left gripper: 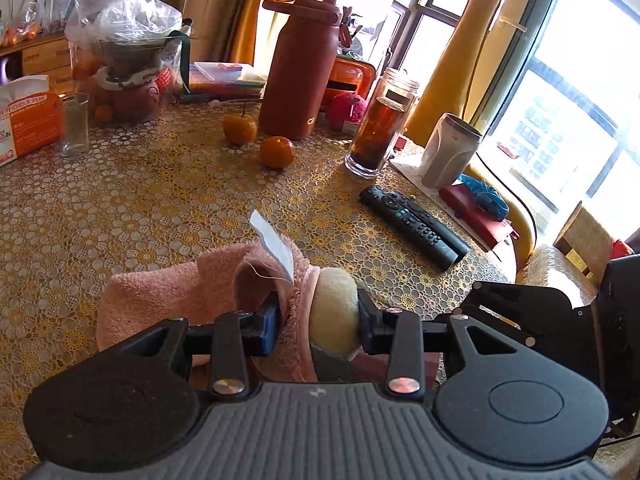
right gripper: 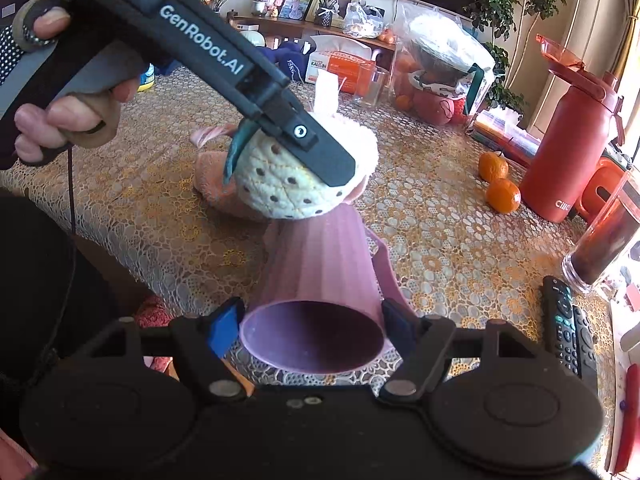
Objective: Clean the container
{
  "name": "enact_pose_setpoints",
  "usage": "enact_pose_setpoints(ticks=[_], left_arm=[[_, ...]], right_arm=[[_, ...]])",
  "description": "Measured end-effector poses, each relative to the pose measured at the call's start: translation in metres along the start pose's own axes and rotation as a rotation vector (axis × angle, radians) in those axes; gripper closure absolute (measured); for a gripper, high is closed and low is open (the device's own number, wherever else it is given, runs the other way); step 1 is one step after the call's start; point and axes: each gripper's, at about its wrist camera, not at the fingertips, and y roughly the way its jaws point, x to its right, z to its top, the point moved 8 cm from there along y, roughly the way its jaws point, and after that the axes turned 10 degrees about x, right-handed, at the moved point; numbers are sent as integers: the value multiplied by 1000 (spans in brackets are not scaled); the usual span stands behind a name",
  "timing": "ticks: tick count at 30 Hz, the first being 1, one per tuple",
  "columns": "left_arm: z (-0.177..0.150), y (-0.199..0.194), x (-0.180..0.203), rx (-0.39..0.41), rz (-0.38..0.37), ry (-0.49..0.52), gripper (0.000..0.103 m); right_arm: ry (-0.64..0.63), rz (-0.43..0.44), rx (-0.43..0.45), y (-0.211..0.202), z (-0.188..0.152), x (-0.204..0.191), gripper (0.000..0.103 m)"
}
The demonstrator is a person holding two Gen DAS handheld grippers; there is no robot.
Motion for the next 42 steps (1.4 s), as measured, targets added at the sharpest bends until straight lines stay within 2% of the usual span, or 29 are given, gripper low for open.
enact_pose_setpoints(ticks=[4,6,9,16,21,27,32,42], left_arm=[[-4,5,-23,-29,101,7,66],[-6,0,-32,-22,98,-33,66],[-2,-14,-33,20,79,-80,66],[12,-53,-12,120,-29,-133,66],[16,-64,10,141,-108,-144,66],[3,-41,26,80,-137,-124,66],[6,-23,20,68,-153,-165,66],[9,6,-13,46,-35,-165,66]], right_arm=[[11,2,1,-1,0,-1,29],[36,5,4,-2,1,1,29],[126,23,16,-3,4,9,29],[486,85,60,-9,4,43,29],[664,133,93,-12,4,57,29],[697,137,110,-9,8,61,29],[710,144,110,-7,7,64,29],[826,153,136,-4,1,85,29]])
